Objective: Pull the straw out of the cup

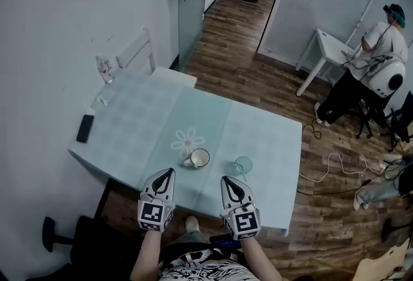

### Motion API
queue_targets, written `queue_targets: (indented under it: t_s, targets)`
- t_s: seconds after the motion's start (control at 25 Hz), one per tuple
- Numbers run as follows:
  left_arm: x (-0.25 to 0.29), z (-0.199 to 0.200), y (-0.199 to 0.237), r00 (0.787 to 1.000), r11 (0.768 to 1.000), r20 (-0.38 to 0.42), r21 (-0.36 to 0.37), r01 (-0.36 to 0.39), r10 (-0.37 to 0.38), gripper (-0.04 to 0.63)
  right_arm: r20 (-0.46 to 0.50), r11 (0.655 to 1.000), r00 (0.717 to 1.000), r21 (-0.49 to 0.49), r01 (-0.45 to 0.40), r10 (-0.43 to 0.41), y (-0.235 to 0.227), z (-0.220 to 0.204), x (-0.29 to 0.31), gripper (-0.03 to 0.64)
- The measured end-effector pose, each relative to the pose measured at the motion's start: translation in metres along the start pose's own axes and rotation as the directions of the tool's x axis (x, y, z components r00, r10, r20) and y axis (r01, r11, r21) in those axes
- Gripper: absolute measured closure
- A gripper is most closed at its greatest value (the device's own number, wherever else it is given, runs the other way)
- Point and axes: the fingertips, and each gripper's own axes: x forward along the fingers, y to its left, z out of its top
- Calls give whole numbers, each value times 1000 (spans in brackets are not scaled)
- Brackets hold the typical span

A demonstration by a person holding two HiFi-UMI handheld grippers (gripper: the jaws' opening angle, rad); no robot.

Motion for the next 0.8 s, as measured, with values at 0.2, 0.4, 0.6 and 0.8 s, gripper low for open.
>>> queue_targets:
  t_s: [0.2, 0.4, 0.6, 0.8]
  targets:
    - [14, -8, 7, 999, 1000, -15, -5, 31, -31, 588, -10, 1000, 1000, 0, 8, -8, -2, -1, 16, 604]
    - [14, -9, 9, 999, 999, -22, -7, 38, -38, 588, -18, 1000, 1000, 4, 11, -11, 1, -5, 18, 604]
    - [10, -11, 18, 999, 1000, -23, -1, 26, -26, 588, -11, 1000, 1000, 2, -10, 10, 11, -2, 23, 604]
    - [13, -13, 17, 999, 1000, -20, 4, 25, -25, 588, -13, 999, 1000, -27, -29, 29, 15, -2, 23, 604]
